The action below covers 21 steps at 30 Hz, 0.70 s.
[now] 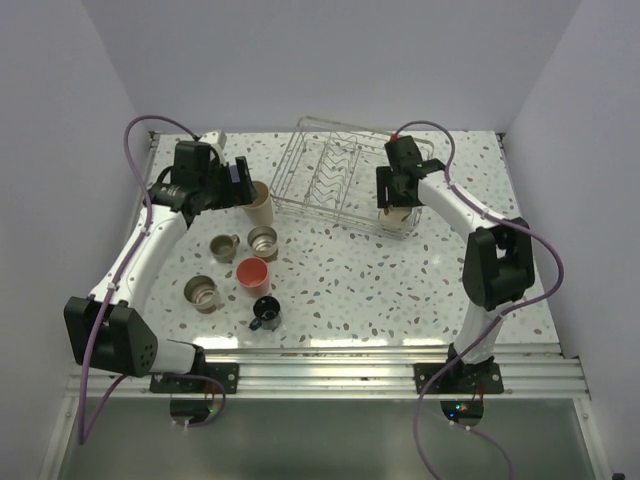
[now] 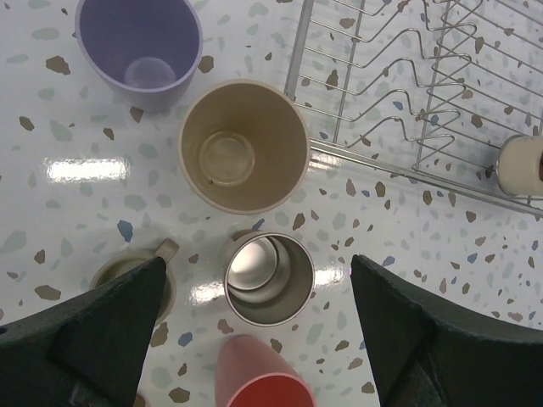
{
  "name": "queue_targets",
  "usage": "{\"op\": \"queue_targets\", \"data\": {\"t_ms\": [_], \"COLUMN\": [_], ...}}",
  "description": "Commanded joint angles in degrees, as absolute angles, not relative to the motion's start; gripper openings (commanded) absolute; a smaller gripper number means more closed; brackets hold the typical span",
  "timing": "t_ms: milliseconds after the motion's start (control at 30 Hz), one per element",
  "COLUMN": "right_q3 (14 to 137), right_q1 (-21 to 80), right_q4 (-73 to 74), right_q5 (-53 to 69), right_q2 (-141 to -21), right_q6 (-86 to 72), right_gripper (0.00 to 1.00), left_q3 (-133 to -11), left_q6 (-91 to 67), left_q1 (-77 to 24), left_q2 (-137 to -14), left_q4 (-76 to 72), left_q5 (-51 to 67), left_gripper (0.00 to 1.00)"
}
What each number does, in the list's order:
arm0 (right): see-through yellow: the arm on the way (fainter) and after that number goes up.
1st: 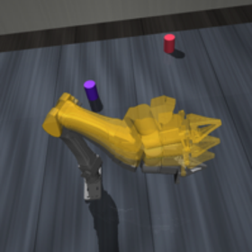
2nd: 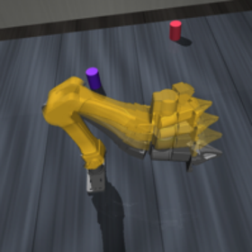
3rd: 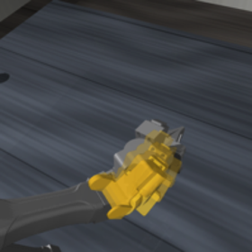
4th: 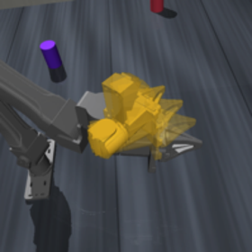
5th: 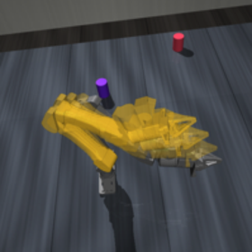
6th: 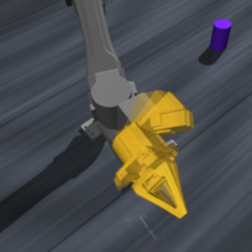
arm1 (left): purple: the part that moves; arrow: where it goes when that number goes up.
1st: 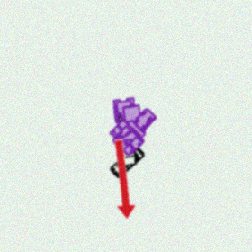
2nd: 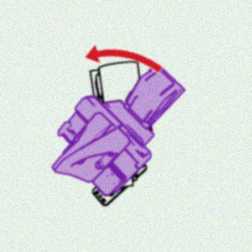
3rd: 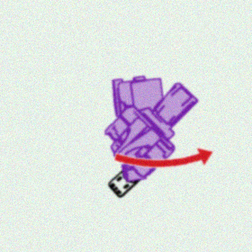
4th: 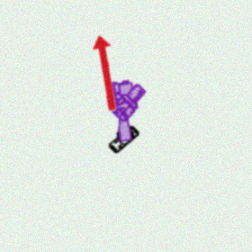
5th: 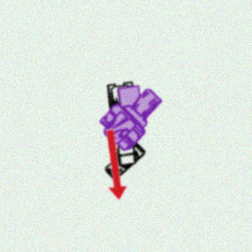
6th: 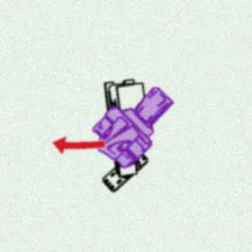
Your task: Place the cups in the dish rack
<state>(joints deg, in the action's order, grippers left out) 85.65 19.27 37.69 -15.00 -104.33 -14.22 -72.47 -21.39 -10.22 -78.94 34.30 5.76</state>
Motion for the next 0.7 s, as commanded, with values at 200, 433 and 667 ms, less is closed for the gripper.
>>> {"op": "queue_targets", "data": {"t_ms": [200,433,667], "right_q3": [91.84,92.72,93.34], "right_q1": [22.41,22.50,22.50], "right_q4": [40.78,42.45,43.68], "right_q5": [-16.52,-17.31,-19.42], "right_q2": [-108.90,-108.46,-106.35], "right_q6": [-12.39,-11.78,-10.63], "right_gripper": [0.00,0.29,0.71], "left_q3": [-73.83,-73.65,-72.78], "left_q6": [-20.22,-19.69,-19.51], "left_q1": [-10.55,-10.46,-10.46], "left_q2": [-77.17,-77.52,-78.66], "left_q4": [32.96,33.05,32.87], "left_q5": [5.45,5.27,4.22], "left_gripper": [0.93,0.94,0.94]}}
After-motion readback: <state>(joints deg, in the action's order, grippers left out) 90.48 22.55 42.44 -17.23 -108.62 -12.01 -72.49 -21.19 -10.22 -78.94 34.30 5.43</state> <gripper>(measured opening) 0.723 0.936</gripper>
